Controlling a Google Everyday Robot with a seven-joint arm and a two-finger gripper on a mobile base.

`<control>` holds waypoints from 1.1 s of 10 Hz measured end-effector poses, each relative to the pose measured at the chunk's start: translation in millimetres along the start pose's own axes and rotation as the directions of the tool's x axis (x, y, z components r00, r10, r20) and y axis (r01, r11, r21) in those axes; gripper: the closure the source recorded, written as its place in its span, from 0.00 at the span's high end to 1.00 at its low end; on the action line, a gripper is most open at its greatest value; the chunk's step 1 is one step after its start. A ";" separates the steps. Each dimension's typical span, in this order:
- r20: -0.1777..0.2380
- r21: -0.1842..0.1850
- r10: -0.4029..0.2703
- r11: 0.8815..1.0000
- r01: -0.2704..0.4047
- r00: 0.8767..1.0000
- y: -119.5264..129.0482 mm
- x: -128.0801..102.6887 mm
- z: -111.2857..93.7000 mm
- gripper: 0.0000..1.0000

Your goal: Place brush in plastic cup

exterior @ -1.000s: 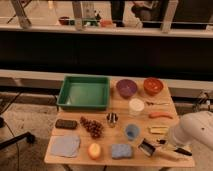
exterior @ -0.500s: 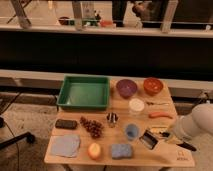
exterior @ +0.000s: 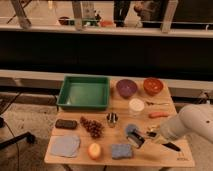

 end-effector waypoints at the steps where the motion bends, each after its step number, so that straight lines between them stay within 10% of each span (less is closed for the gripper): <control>1: 0.015 -0.010 -0.010 1.000 0.010 1.000 2.3 -9.2 8.2 0.00; 11: 0.018 0.024 -0.044 0.999 0.043 0.999 -44.2 -19.5 51.5 0.00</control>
